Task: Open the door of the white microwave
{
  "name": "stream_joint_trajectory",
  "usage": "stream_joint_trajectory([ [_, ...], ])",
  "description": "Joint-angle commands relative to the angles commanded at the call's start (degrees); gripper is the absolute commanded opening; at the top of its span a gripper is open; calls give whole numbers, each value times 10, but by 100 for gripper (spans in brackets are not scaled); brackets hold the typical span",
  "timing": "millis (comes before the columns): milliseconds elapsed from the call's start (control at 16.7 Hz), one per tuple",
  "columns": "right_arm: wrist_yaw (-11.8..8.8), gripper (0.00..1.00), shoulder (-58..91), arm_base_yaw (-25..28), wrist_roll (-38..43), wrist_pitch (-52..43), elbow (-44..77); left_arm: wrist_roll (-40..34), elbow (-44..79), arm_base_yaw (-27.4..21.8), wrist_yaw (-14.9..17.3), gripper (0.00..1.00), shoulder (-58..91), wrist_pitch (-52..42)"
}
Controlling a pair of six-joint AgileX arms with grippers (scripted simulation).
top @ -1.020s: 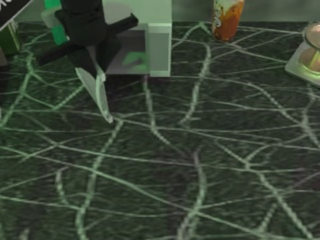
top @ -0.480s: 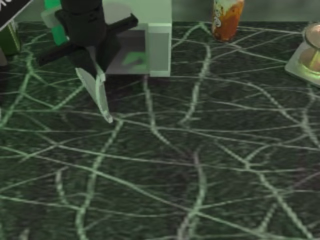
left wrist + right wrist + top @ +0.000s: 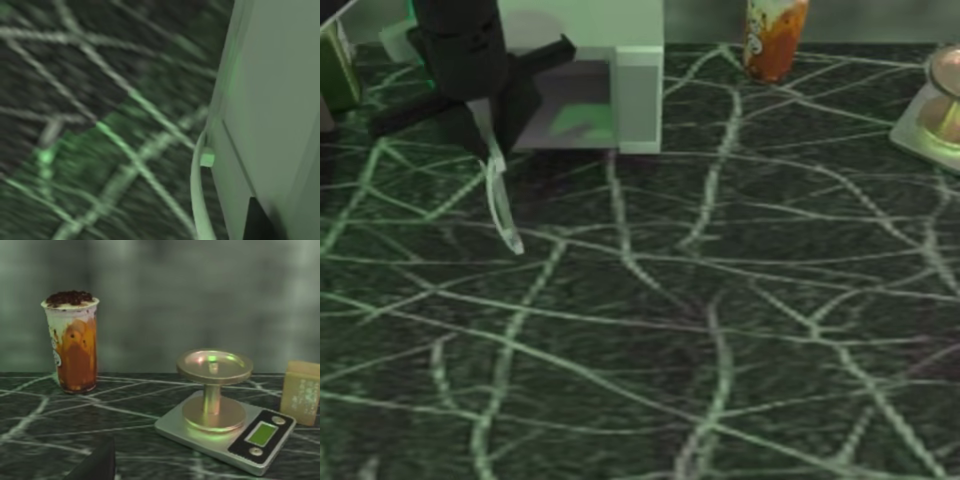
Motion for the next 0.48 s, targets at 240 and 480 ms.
stream_joint_trajectory([
  [240, 0, 100, 0, 0, 0, 0, 0, 5, -14, 5, 0, 0, -8, 5],
  [480, 0, 100, 0, 0, 0, 0, 0, 5, -14, 5, 0, 0, -8, 5],
])
